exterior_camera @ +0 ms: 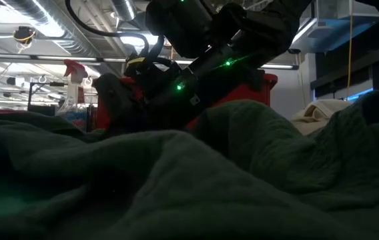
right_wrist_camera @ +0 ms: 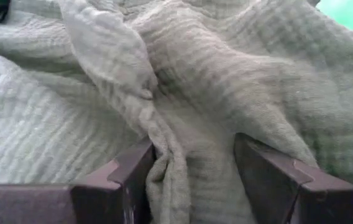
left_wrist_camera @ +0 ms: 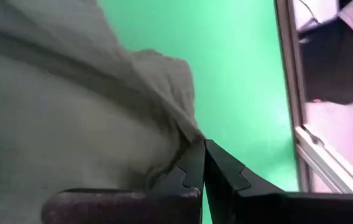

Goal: Fold Laundry from Bin
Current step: Fold the green polo shirt

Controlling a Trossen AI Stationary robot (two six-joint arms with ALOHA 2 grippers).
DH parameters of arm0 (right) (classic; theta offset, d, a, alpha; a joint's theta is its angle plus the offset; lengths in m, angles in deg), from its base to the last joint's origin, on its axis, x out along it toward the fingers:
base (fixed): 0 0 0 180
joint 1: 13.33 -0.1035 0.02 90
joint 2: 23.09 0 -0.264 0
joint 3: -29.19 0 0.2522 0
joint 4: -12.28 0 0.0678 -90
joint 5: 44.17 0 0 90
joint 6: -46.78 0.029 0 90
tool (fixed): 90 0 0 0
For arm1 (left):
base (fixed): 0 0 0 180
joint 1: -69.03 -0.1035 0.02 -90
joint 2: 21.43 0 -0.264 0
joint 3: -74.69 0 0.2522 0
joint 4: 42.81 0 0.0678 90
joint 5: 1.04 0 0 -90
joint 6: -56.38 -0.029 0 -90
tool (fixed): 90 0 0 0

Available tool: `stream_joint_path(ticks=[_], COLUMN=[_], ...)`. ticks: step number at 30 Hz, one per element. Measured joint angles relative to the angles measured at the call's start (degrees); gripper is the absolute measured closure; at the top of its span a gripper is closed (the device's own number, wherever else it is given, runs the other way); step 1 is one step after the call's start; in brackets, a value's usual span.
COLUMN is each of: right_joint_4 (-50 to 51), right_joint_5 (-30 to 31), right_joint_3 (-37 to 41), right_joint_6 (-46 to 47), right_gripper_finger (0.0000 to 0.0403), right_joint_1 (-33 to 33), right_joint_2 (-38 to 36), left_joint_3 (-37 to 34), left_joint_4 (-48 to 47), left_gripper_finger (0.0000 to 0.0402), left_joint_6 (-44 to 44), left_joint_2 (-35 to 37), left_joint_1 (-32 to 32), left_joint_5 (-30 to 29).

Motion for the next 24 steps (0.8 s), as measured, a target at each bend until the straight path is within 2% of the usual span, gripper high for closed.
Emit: stream_joint_path(ticks=[4,6,9,12,16,20,24], right_joint_4=[0.0,0.0,0.0,0.0,0.8,1.7,2.1], right_joint_5=[0.0,0.0,-0.5,-0.9,-2.7,-6.1,-11.6], right_joint_3=[0.0,0.0,0.0,0.0,-0.9,-3.5,-8.8], right_joint_6=[0.0,0.0,0.0,-0.4,-1.8,-3.8,-4.3], right_gripper_finger=[0.0187,0.0187,0.0187,0.0187,0.0187,0.0187,0.0187], right_joint_1=[0.0,0.0,0.0,0.0,0.0,-0.7,-2.0], right_joint_2=[0.0,0.0,0.0,0.0,-0.3,-1.7,-3.4], left_joint_3=[0.0,0.0,0.0,0.0,0.9,3.1,5.5], left_joint_4=[0.0,0.0,0.0,0.0,0.0,-0.4,-2.6], left_gripper_finger=[0.0395,0.0381,0.035,0.032,0.0296,0.0291,0.03], left_joint_6=[-0.4,-1.1,-1.5,-1.1,4.2,7.1,6.7], left_joint_2=[0.0,0.0,0.0,0.0,0.0,0.0,0.1], left_joint_1=[0.6,0.2,-0.2,-0.3,-0.4,-0.4,-0.4], left_joint_5=[-8.9,-10.4,-9.2,-3.2,3.7,4.2,0.1])
